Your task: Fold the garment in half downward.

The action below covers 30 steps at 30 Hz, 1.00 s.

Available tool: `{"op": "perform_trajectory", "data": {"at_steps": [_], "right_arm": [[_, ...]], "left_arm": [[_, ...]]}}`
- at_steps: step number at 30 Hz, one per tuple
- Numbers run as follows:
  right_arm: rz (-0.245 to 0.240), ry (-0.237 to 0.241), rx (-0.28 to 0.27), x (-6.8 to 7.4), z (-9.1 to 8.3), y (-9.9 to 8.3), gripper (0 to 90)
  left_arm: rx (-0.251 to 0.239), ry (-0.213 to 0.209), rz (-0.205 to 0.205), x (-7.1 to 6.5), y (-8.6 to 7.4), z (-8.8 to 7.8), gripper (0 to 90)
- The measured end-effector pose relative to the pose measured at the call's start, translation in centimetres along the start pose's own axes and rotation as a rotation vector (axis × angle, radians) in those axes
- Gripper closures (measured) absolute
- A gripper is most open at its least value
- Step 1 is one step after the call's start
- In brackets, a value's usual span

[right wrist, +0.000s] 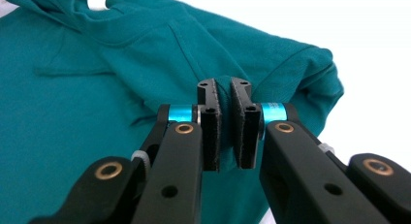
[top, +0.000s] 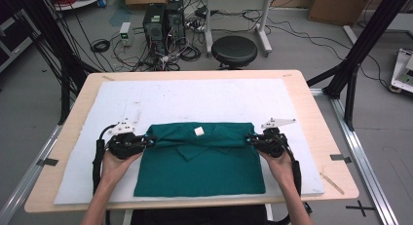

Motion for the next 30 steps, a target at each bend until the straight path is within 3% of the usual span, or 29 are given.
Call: {"op": "perform_trajectory", "data": {"at_steps": [11, 20, 24, 26, 30], "right_arm": [[0.040, 0.041, -0.009, 1.8, -0.8, -2.8, 84.0], [0.043, 0.036, -0.006, 2.6, -1.0, -3.4, 83.8], [0.046, 0.048, -0.006, 2.9, -1.3, -3.7, 82.9], [0.045, 0.054, 0.009, 3.0, -1.3, -4.0, 74.8], [0.074, 0.059, -0.012, 3.0, -1.5, -3.4, 59.3]], "left_arm": [[0.045, -0.023, -0.028, -0.8, -2.7, -0.7, 84.7], [0.079, -0.050, -0.064, -1.2, -3.9, -0.9, 84.7], [0.089, -0.064, -0.059, -1.6, -4.3, -1.2, 84.6], [0.086, -0.065, -0.060, -1.7, -4.3, -1.2, 82.4], [0.045, -0.115, -0.104, -1.9, -3.0, -1.5, 66.8]]}}
Point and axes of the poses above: each handheld gripper's, and its own axes: z roughly forward along the jaws, y roughly out of its top, x roughly to its left, the point moved 9 cm from there along z, roughly forward along the jaws, and after that the axes turned 15 degrees about -z, right-handed, at the moved point
